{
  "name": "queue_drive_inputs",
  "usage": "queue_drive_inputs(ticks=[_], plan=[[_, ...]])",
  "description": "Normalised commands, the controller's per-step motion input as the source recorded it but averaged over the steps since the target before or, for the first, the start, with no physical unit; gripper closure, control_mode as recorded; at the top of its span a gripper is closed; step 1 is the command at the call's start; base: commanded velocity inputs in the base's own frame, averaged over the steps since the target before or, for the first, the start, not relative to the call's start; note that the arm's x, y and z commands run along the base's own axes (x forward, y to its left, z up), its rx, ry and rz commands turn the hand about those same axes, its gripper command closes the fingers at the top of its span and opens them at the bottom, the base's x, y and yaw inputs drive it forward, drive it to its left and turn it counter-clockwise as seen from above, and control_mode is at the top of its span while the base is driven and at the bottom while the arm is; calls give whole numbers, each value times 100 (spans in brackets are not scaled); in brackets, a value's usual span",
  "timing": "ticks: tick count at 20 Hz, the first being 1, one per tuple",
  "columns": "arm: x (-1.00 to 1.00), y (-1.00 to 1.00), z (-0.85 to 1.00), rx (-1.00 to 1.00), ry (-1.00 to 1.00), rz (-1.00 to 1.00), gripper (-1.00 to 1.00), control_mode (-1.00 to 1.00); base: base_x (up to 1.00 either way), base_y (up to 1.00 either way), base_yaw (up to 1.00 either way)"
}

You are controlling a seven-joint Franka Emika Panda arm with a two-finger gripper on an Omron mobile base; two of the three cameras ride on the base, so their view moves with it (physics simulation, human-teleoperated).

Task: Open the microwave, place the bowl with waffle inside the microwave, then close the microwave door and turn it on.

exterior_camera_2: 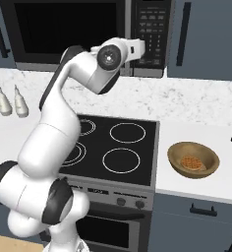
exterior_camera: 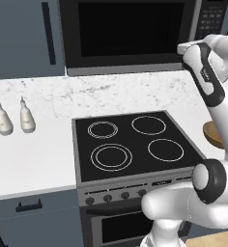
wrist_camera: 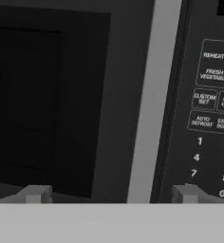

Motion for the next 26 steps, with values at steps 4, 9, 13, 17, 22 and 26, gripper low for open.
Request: queue_drive_inputs(ticks=[4, 9, 13, 17, 22, 26], plan=[[63, -26, 22, 0, 0, 0, -100, -100, 0, 0, 0], [59, -27, 13, 0, 0, 0, -100, -100, 0, 0, 0], [66, -7, 0, 0, 0, 0, -100, -100, 0, 0, 0], [85, 9, -1, -1, 0, 0, 100, -100, 0, 0, 0], [38, 49, -18, -10, -9, -3, 100, -100, 0, 0, 0], [0, 17, -2, -6, -2, -10, 100, -100, 0, 0, 0]])
